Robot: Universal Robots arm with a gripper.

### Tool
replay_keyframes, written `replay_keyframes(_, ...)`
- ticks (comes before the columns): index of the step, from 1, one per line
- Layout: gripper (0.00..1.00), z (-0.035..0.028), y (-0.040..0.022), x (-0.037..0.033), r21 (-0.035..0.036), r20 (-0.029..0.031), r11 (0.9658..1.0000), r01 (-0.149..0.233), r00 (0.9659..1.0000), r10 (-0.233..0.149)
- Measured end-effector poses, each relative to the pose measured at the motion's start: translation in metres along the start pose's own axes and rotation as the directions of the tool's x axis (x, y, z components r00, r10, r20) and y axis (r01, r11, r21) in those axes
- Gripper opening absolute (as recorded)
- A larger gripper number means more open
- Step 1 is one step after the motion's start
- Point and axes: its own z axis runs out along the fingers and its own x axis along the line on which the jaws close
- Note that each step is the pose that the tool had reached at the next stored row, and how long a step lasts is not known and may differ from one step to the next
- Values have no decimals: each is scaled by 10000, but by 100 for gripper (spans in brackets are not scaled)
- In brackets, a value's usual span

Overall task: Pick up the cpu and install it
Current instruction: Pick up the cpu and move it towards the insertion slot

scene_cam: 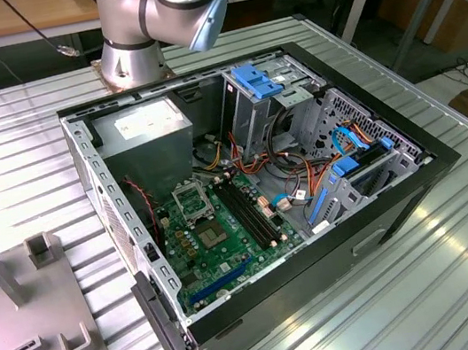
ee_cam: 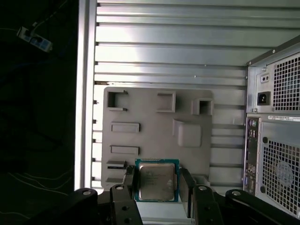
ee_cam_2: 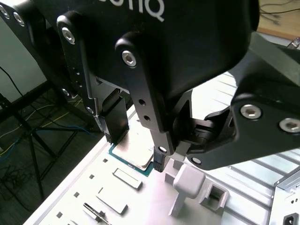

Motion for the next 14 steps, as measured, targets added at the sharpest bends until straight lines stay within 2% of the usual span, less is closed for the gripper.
replay_keyframes(6, 47, -6, -4, -115, 0, -6, 10000, 0, 10000, 0)
replay_keyframes(14, 47, -12, -8, -234, 0, -11, 10000, 0, 10000, 0)
